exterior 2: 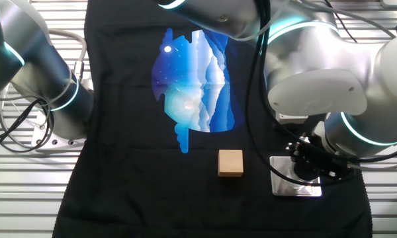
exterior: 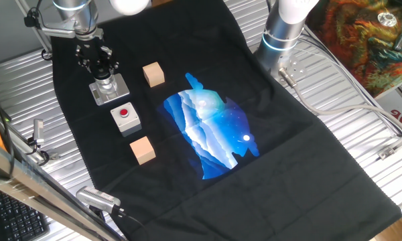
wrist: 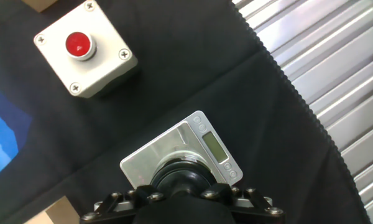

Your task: Screw the lid onto the jar

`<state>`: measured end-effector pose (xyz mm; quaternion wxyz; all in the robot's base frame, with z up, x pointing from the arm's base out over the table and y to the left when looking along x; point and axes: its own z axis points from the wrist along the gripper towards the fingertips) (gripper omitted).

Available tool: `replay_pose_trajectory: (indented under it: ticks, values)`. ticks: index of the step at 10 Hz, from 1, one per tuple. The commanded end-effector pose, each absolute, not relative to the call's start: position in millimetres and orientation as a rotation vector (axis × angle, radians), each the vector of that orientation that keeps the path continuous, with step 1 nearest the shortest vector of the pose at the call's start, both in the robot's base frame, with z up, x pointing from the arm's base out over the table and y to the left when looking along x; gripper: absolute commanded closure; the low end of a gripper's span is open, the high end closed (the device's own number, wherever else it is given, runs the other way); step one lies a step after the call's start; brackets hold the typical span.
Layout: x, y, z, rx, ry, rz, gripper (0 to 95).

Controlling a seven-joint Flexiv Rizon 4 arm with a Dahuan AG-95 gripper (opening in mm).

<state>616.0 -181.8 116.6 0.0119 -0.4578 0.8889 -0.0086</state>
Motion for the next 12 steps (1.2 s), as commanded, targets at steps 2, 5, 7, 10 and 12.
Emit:
replay_pose_trajectory:
  ticks: [2,5,7,10,12]
  values:
    - [616.1,-181.9,116.9,-1.35,2.807,-0.024,95.0]
    - [616.1,-181.9,116.9,-1.327,2.819,-0.024,95.0]
    - [616.1,-181.9,116.8,-1.328,2.82,-0.023,95.0]
    - [616.1,-181.9,116.8,-1.318,2.825,-0.024,95.0]
    - [616.1,-181.9,116.6,-1.275,2.844,-0.023,95.0]
